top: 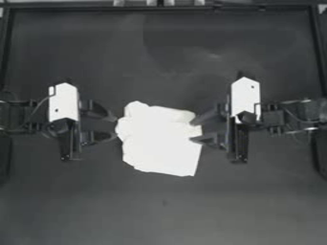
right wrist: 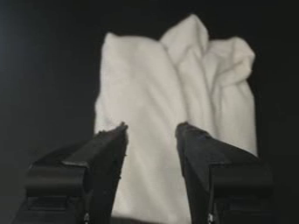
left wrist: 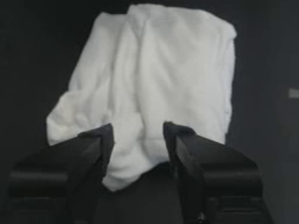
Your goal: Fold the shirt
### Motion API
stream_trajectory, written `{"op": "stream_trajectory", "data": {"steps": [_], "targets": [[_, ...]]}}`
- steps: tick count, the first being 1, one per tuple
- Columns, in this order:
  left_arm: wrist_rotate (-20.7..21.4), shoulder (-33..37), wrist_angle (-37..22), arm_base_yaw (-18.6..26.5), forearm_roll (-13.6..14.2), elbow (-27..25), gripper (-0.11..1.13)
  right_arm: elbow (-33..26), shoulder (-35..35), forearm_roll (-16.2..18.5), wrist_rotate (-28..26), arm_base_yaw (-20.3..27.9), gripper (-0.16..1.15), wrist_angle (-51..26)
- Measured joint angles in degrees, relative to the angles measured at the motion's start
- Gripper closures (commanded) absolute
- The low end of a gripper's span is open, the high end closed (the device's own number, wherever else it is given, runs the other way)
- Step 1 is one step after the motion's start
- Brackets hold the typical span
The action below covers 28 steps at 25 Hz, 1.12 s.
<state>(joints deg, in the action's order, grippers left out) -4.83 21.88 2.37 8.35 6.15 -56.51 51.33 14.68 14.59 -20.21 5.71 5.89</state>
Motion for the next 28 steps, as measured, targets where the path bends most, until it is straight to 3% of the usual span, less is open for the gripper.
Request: {"op": "stream_trajectory", "data": {"steps": [10,28], "targets": [[-0.09,5.89,-5.54,-0.70,-1.49,0.00,0.23,0.00,5.01,-0.88,0.00,-1.67,0.21,-7.21],[0.09,11.69,-11.16,-1.05,-1.49,-0.53,0.23,2.29,13.97,-0.79,0.00,-1.93,0.21,-14.24]]}}
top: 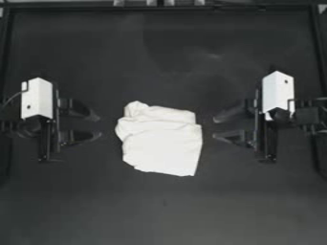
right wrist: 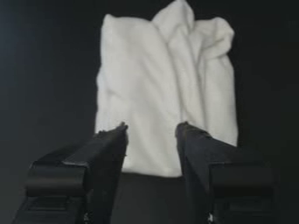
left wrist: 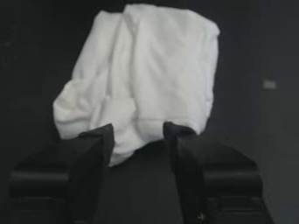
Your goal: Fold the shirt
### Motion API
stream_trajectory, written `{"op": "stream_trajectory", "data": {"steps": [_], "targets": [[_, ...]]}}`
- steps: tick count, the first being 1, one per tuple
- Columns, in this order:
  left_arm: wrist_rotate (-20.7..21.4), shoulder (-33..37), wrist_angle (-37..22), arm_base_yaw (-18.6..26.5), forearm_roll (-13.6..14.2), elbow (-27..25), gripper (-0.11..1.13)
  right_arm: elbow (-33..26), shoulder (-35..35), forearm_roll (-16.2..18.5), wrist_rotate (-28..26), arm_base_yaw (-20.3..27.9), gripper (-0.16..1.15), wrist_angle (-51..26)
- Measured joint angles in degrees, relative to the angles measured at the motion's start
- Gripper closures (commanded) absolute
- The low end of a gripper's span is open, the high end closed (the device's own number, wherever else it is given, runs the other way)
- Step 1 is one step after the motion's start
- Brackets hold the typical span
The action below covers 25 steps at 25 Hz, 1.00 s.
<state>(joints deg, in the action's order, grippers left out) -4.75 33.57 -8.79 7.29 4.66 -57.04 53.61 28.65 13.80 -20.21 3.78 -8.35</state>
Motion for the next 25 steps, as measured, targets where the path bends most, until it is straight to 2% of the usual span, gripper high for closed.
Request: {"op": "stream_trajectory", "data": {"steps": [9,25], "targets": [[-0.09,2.81,-1.05,0.26,0.00,-1.05,0.23,1.49,4.83,-0.97,0.00,0.00,0.21,-2.46],[-0.26,7.73,-3.78,0.62,-0.09,-3.08,0.23,2.02,7.65,-1.05,0.00,0.00,0.21,-5.62]]}}
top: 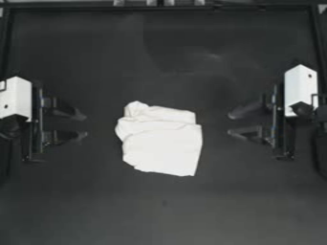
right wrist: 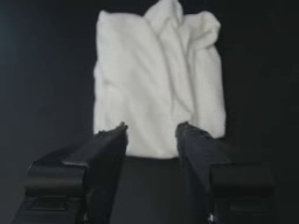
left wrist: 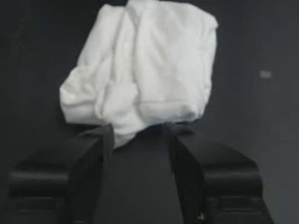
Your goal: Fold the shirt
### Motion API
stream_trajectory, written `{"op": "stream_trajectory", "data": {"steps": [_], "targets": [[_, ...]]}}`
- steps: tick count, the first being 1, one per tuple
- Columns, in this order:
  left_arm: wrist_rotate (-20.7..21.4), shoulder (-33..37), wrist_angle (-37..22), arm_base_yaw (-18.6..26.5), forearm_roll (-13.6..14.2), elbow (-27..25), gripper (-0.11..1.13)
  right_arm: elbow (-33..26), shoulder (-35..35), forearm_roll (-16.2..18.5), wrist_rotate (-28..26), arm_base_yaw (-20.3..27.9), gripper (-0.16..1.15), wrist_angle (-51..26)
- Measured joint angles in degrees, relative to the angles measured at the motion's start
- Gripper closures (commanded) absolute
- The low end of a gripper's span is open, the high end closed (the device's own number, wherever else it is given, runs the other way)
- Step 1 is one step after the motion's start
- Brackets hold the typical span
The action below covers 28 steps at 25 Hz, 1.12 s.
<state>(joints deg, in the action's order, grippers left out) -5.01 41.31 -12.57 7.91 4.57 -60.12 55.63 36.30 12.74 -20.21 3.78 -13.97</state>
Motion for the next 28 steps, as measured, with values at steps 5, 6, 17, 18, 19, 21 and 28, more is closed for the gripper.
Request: {"op": "stream_trajectory", "data": {"steps": [5,6,17,18,19,21,28], "targets": [[-0.44,1.67,-0.44,0.18,0.00,-0.97,0.23,0.79,1.58,-0.35,0.00,0.00,0.21,-0.62],[-0.53,2.02,-0.53,0.09,0.09,-1.14,0.23,0.88,1.85,-0.44,0.00,0.00,0.21,-0.62],[-1.05,6.24,-0.35,0.18,0.00,-1.93,0.23,1.05,2.90,-0.35,0.00,-1.58,0.21,-0.44],[-1.05,6.42,-0.35,0.18,0.00,-1.93,0.23,1.05,2.90,-0.26,0.00,-1.58,0.21,-0.44],[-1.05,6.86,-0.35,0.09,0.00,-2.02,0.23,1.05,2.90,-0.26,0.00,-1.49,0.21,-0.44],[-1.05,8.35,-0.35,0.09,0.00,-2.46,0.23,1.05,2.99,-0.18,0.09,-1.58,0.21,-0.53],[-1.05,12.48,-0.35,0.00,0.00,-4.31,0.23,1.05,4.13,0.35,0.18,-1.49,0.21,-0.44]]}}
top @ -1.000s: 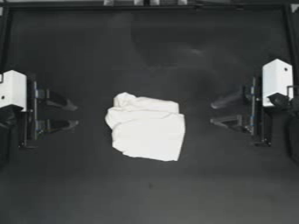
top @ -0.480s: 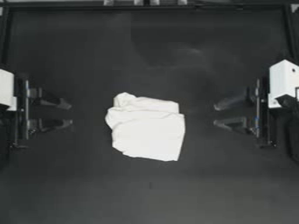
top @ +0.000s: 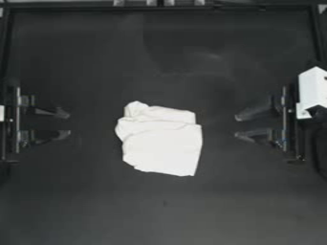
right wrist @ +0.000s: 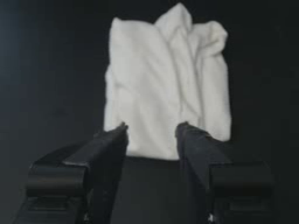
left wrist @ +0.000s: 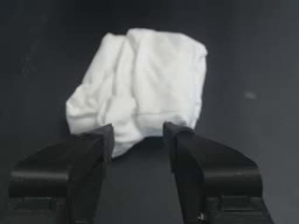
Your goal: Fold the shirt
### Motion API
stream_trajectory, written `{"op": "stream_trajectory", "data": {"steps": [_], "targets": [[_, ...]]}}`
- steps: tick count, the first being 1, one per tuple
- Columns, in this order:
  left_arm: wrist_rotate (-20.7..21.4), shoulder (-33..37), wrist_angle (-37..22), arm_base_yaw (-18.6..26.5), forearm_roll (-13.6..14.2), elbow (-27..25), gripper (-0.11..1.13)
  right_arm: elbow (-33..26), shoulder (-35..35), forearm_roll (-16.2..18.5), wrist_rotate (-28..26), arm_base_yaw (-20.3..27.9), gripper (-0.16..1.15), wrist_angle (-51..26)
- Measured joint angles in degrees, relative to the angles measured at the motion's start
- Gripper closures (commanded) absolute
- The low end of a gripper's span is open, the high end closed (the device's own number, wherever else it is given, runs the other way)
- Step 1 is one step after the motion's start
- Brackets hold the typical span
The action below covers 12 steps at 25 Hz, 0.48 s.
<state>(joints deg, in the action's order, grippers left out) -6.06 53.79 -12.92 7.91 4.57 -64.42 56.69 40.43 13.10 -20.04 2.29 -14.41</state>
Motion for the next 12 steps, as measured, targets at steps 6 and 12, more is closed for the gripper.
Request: {"op": "stream_trajectory", "data": {"steps": [6,12], "targets": [[0.00,3.69,0.00,-0.09,0.00,-1.49,0.23,0.26,0.18,1.05,0.00,-0.09,0.21,0.00],[0.00,5.36,0.00,-0.09,0.00,-2.20,0.23,0.18,0.18,2.02,-0.09,-0.09,0.21,0.00]]}}
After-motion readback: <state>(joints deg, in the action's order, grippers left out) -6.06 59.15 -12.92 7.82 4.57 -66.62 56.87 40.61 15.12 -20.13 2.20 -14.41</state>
